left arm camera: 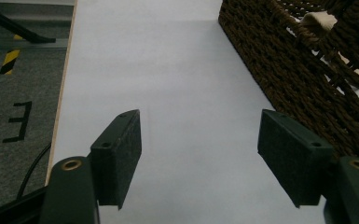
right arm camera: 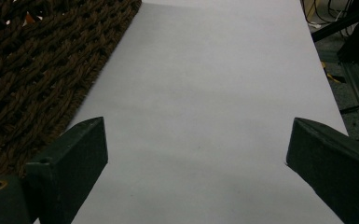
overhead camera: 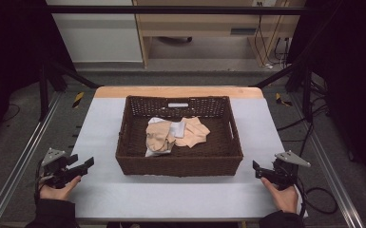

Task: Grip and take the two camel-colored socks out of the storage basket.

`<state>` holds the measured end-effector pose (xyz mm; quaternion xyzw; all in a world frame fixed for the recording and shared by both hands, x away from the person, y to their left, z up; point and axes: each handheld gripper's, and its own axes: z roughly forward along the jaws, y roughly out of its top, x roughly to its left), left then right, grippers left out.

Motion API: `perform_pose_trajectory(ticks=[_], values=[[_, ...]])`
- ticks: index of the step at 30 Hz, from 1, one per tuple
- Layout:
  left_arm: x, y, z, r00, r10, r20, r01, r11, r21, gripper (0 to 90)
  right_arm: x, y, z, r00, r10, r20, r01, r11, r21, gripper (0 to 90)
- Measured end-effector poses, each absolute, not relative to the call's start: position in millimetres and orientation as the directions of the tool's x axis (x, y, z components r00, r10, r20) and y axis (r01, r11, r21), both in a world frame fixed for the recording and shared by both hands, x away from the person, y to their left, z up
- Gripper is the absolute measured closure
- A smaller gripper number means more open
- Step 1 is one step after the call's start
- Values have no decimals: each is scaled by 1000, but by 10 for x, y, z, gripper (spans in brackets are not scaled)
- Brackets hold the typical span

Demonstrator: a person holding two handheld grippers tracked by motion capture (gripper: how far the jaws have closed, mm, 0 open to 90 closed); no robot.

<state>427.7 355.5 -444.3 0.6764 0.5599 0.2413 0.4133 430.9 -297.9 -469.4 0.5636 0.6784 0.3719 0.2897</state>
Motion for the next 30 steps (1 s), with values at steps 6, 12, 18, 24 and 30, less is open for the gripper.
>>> perform_pose_trajectory(ticks=[6, 12, 18, 24, 30], values=[[4258, 3510, -4359, 256, 955, -152, 536, -9, 844, 340, 4320, -2941, -4701, -214, 977, 5, 554, 117, 824, 56], [4238, 3488, -4280, 253, 956, -149, 517, -4, 856, 364, 4316, -2908, -4698, -221, 975, -5, 552, 129, 824, 56], [4283, 3454, -4213, 254, 957, -141, 498, -4, 867, 364, 4318, -2879, -4699, -231, 973, -6, 553, 137, 822, 56], [4316, 3391, -4136, 271, 951, -150, 489, -2, 872, 363, 4328, -2872, -4707, -230, 973, -15, 558, 145, 817, 56], [4368, 3308, -4074, 282, 948, -151, 485, -6, 874, 359, 4320, -2870, -4705, -230, 973, -16, 558, 145, 817, 55]])
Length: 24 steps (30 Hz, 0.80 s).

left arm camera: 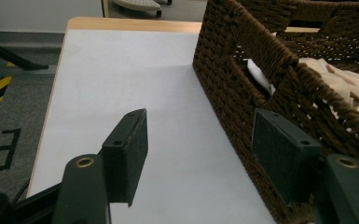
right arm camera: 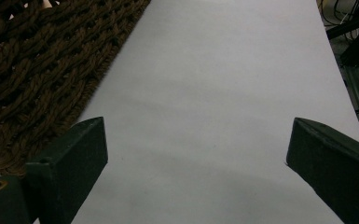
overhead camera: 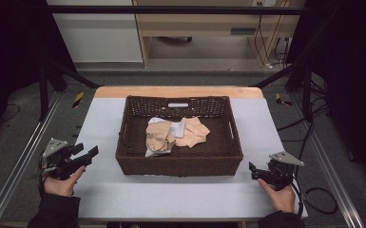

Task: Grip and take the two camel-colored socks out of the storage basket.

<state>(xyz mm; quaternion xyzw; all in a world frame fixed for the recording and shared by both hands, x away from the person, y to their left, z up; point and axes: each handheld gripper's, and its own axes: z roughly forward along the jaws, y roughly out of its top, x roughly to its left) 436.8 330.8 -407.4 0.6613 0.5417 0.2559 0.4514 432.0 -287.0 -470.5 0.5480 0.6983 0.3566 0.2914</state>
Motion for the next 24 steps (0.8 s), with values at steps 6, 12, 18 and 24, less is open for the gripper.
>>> perform_pose_trajectory(ticks=[6, 12, 18, 24], values=[[4429, 3225, -3958, 299, 942, -150, 468, -8, 884, 359, 4320, -2878, -4704, -224, 974, -21, 556, 146, 818, 54], [4475, 3131, -3856, 313, 938, -148, 447, -8, 895, 357, 4323, -2877, -4705, -223, 974, -22, 557, 146, 818, 53], [4519, 3007, -3777, 332, 932, -144, 432, -15, 902, 357, 4324, -2880, -4704, -220, 975, -24, 557, 146, 817, 53], [4559, 2879, -3715, 352, 925, -141, 424, -23, 905, 358, 4327, -2884, -4703, -218, 976, -26, 556, 146, 818, 52]])
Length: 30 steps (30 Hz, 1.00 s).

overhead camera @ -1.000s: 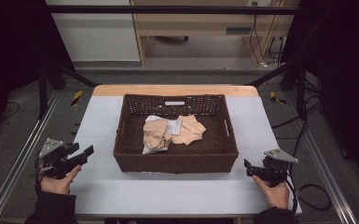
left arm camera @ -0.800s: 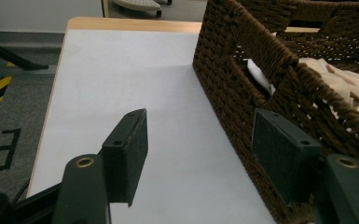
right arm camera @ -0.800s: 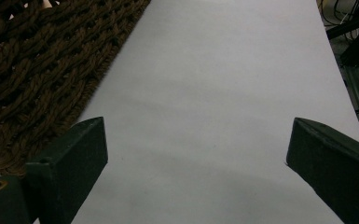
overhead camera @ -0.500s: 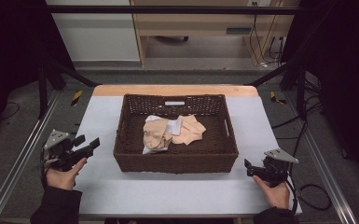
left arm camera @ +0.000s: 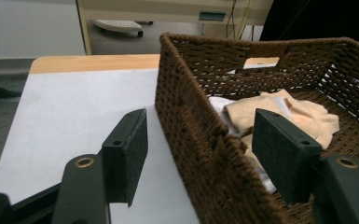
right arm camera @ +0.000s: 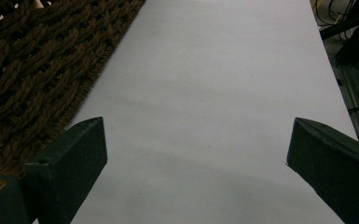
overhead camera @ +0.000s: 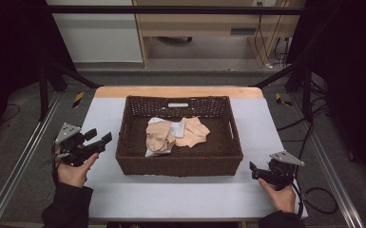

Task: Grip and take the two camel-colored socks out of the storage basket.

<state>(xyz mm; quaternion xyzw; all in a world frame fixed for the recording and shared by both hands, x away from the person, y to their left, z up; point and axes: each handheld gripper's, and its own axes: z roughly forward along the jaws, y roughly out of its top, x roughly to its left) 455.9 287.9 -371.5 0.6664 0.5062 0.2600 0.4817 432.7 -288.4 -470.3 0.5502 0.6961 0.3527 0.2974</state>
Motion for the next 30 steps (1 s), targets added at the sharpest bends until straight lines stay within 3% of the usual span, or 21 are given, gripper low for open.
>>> perform_pose_trajectory(ticks=[30], values=[[4821, 2170, -3316, 432, 900, -63, 393, -125, 911, 363, 4334, -2889, -4704, -208, 978, -27, 560, 141, 816, 53]])
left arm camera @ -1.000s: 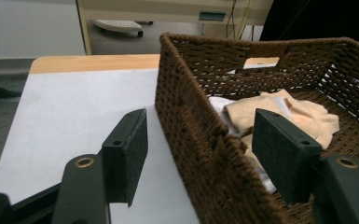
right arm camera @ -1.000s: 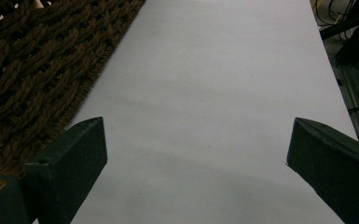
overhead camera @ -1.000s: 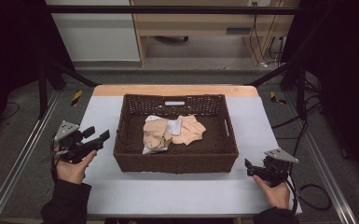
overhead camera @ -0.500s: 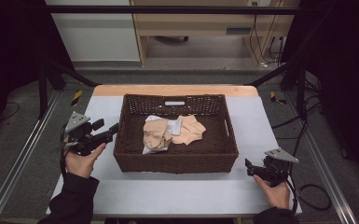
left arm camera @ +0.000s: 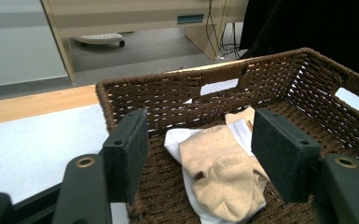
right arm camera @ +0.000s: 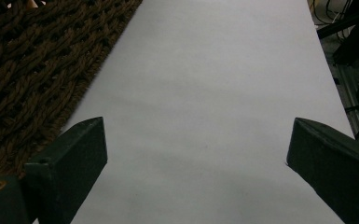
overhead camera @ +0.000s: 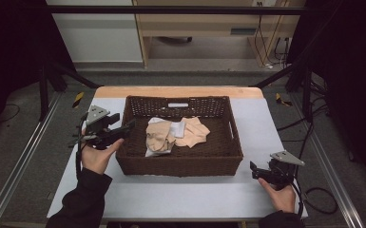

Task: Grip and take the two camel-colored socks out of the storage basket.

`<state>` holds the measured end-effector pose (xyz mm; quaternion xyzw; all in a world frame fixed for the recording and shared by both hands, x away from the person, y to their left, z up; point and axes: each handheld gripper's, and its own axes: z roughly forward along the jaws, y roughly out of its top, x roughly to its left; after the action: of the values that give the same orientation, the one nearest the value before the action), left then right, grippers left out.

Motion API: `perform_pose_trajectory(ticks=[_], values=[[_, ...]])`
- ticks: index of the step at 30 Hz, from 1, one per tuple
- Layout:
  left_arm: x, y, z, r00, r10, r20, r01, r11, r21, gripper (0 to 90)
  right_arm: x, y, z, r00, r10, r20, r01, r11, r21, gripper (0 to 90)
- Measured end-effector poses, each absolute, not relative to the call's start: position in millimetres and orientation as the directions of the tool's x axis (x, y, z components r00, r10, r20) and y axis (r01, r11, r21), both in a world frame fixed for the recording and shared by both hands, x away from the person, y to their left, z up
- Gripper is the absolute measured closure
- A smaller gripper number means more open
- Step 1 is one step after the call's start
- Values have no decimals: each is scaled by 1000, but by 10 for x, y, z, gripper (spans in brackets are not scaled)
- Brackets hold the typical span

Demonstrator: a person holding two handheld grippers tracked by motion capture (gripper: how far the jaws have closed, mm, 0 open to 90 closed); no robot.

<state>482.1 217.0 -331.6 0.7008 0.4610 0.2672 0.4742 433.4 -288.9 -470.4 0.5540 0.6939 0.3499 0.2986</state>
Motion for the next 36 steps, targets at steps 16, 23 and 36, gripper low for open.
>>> perform_pose_trajectory(ticks=[16, 23, 36], values=[[5077, 1863, -3315, 438, 897, -54, 427, -155, 891, 370, 4342, -2891, -4708, -210, 977, -27, 562, 144, 815, 55], [5202, 1694, -3341, 439, 898, -35, 431, -177, 885, 366, 4341, -2893, -4707, -211, 977, -27, 560, 143, 816, 55], [5444, 1499, -3503, 434, 901, -17, 450, -200, 870, 364, 4345, -2899, -4705, -212, 977, -22, 560, 139, 817, 56]])
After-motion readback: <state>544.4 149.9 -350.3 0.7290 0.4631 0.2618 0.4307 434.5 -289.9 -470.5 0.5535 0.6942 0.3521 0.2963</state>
